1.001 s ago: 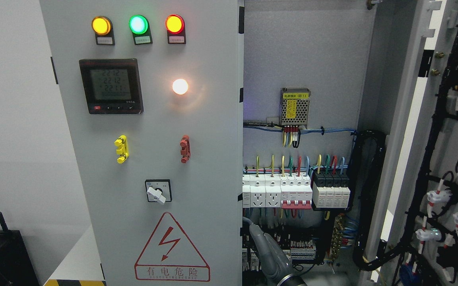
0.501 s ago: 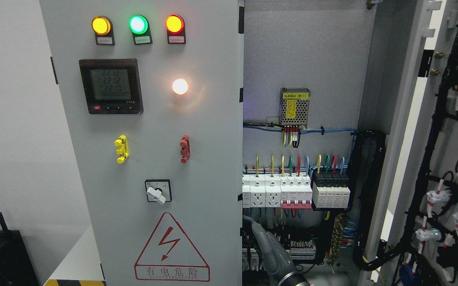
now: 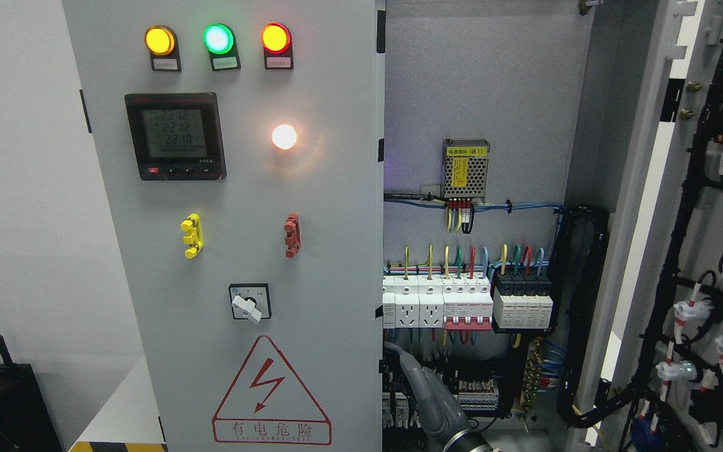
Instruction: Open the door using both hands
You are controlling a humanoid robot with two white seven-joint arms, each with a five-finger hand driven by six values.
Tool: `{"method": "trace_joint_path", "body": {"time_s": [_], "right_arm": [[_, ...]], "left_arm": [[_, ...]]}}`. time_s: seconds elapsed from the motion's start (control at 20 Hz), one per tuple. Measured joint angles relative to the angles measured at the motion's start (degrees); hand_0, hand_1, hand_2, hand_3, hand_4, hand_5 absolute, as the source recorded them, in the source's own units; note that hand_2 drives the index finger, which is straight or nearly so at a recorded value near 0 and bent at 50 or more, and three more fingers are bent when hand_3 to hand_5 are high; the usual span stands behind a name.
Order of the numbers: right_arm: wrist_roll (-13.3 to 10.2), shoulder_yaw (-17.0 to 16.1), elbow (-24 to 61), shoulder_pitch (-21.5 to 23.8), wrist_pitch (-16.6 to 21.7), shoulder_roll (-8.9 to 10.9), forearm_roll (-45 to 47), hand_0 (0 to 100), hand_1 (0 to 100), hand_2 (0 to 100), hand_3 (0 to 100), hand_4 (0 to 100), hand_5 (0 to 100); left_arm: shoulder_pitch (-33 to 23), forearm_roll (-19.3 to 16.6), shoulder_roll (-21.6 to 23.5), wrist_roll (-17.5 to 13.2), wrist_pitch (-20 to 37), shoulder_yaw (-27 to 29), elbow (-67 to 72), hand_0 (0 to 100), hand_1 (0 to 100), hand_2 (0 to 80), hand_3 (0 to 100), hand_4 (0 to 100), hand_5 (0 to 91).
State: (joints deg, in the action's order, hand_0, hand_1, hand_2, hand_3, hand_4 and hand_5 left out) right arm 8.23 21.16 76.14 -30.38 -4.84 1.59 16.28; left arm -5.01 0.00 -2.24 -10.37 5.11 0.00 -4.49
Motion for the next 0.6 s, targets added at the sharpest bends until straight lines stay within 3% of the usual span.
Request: {"method": "trace_joint_path", "body": {"time_s": [0.25, 0.6], "right_arm": [[2.3, 0.0, -0.1, -0.2, 0.0, 0.16, 0.1, 22, 0, 0, 0, 0, 0], [2.9, -0.1, -0.6, -1.0, -0.1, 0.34, 0.2, 22, 0, 0, 0, 0, 0]], "left_arm": [[0.0, 0.0, 0.0, 0.0, 0.0, 0.0, 0.0, 0, 0, 0.0, 0, 3, 0.0], [0.0, 0.0, 0.0, 0.0, 0.0, 0.0, 0.0, 0, 0, 0.0, 0, 3, 0.0]]}}
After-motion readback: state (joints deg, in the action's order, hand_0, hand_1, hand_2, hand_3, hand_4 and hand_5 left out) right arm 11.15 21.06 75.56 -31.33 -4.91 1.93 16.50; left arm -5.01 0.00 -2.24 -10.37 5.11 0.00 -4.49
